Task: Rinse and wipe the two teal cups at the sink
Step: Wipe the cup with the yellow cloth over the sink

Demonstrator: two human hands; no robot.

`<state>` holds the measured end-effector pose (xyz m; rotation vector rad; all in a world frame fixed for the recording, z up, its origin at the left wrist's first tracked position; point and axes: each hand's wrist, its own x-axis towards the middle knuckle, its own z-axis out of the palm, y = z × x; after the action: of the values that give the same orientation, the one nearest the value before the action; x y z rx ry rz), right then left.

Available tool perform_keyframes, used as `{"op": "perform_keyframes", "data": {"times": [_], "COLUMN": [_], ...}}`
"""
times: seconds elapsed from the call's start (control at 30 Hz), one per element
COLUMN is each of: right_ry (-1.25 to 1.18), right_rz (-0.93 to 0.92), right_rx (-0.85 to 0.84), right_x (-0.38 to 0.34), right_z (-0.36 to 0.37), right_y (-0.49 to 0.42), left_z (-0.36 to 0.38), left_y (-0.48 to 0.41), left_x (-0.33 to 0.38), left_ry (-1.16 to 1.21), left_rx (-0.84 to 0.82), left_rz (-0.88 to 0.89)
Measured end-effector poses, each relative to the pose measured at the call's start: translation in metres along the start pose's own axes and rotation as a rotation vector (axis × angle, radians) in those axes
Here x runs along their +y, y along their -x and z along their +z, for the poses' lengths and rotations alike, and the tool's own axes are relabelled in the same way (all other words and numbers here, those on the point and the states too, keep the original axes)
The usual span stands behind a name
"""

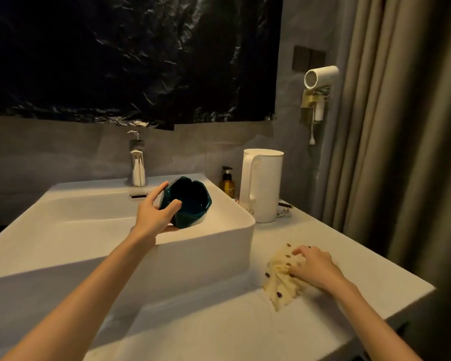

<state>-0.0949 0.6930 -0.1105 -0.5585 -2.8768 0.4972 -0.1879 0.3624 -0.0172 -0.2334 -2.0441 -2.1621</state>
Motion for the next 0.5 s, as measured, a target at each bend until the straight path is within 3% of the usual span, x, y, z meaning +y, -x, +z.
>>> {"op": "perform_keyframes", "data": {"times": [0.07, 0.23, 0.4, 0.5], "right_ry": [0.045, 0.074, -0.380, -0.719], "right_rz": [0.016, -0.052, -0.154, -0.266], "right_rx": [-0.005, 0.235, 0.529, 0.605], "right_x": [0.006, -0.001, -0.058, -0.102], "right_z": [0.009, 0.001, -0.054, -0.085], "right_y": [-0.001, 0.002, 0.005, 0.001], "left_z": [-0.002, -0.005, -0.005, -0.009], "left_y": [0.000, 0.000, 0.000, 0.001], "left_x": [0.000, -0.002, -0.002, -0.001], "left_ry": [0.004, 0.005, 0.012, 0.058], "left_rx": [0.007, 0.011, 0.026, 0.037], "left_rz": [-0.010, -0.032, -0.050, -0.045]}}
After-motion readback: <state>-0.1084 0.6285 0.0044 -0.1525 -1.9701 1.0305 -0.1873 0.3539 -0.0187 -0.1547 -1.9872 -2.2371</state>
